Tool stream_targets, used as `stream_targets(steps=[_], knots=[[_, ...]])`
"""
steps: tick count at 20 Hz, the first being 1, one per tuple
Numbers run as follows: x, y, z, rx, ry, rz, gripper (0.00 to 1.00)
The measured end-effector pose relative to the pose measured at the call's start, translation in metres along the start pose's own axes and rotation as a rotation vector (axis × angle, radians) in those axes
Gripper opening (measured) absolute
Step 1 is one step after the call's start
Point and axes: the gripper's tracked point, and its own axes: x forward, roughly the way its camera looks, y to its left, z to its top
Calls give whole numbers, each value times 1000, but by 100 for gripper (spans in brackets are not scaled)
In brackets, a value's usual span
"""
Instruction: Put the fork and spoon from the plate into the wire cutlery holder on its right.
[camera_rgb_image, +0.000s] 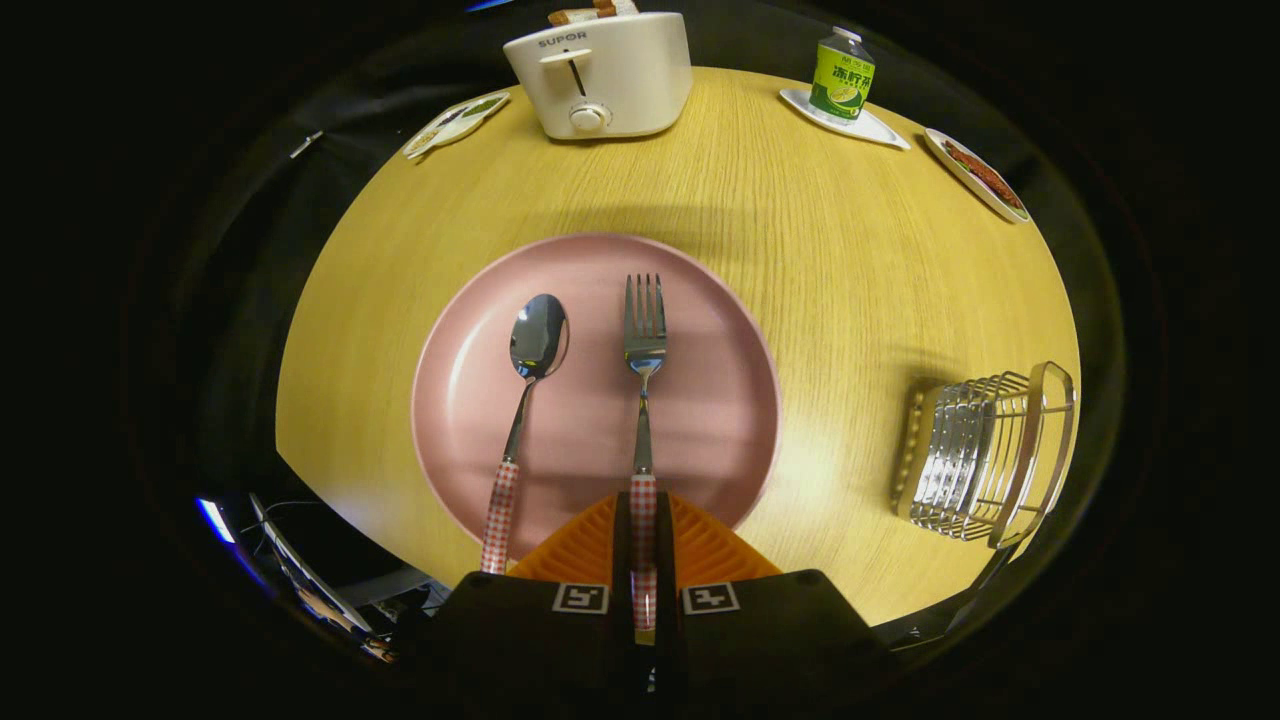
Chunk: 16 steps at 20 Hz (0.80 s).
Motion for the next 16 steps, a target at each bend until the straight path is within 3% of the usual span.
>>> stream_targets(steps=[7, 12, 16], knots=[[-99, -40, -14, -83, -21, 90, 12], [-158, -104, -25, -144, 45, 76, 12], [-176, -166, -27, -206, 151, 7, 12]])
